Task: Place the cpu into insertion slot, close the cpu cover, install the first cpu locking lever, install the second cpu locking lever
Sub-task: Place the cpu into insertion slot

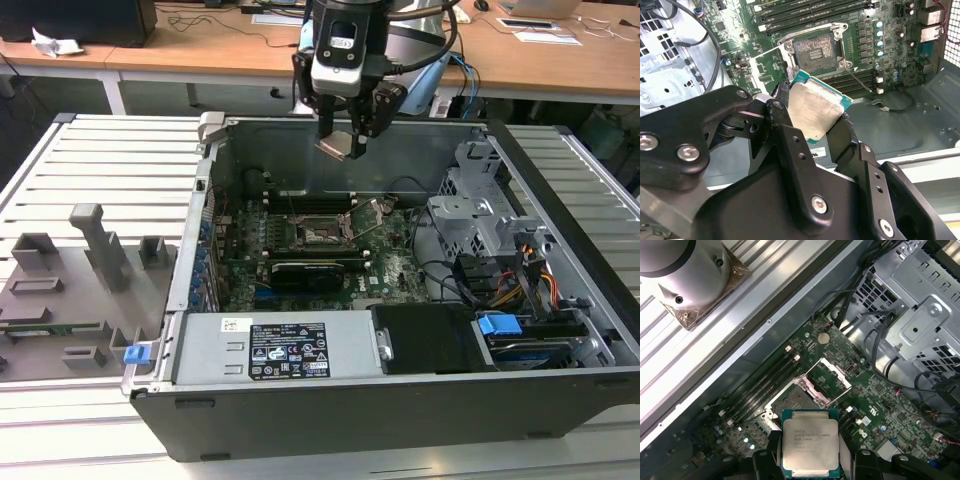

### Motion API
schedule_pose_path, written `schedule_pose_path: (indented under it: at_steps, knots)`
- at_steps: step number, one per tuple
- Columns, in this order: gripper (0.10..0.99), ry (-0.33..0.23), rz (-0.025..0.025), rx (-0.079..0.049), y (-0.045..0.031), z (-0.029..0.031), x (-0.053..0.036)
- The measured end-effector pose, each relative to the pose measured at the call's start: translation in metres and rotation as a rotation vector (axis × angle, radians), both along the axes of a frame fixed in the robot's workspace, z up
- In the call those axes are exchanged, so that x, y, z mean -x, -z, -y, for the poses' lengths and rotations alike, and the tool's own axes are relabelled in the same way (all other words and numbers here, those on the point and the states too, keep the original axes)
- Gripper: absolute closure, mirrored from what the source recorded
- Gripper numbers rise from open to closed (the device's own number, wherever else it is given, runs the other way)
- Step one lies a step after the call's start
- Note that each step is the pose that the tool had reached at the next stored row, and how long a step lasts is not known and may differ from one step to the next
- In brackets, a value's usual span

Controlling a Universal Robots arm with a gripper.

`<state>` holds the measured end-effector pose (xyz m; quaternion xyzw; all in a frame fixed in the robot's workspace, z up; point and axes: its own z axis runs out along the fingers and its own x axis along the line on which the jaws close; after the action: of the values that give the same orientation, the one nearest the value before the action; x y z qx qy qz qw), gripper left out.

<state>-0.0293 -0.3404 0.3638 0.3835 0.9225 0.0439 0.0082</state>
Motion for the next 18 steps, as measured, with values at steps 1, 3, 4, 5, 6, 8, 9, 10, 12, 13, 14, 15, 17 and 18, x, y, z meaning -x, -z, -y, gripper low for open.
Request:
schedule_pose_path:
  at_steps: [1, 3, 4, 5, 6, 8, 9, 10, 12, 13, 14, 15, 17, 18]
  knots:
    - [0.545, 0.007, 0.0, 0.0, 0.0, 0.0, 0.0]
    - [0.545, 0.016, 0.0, 0.0, 0.0, 0.0, 0.0]
    - [0.545, 0.021, 0.0, 0.0, 0.0, 0.0, 0.0]
    - [0.545, 0.025, 0.0, 0.0, 0.0, 0.0, 0.0]
    - [0.545, 0.029, 0.0, 0.0, 0.0, 0.0, 0.0]
    - [0.545, 0.036, 0.0, 0.0, 0.0, 0.0, 0.0]
    - [0.545, 0.04, 0.0, 0.0, 0.0, 0.0, 0.0]
    - [0.545, 0.044, 0.0, 0.0, 0.0, 0.0, 0.0]
    - [0.545, 0.052, 0.0, 0.0, 0.0, 0.0, 0.0]
    - [0.545, 0.055, 0.0, 0.0, 0.0, 0.0, 0.0]
    - [0.545, 0.06, 0.0, 0.0, 0.0, 0.0, 0.0]
    - [0.545, 0.064, 0.0, 0.0, 0.0, 0.0, 0.0]
    - [0.545, 0.082, 0.0, 0.0, 0.0, 0.0, 0.0]
    - [0.545, 0.088, 0.0, 0.0, 0.0, -0.0002, 0.0]
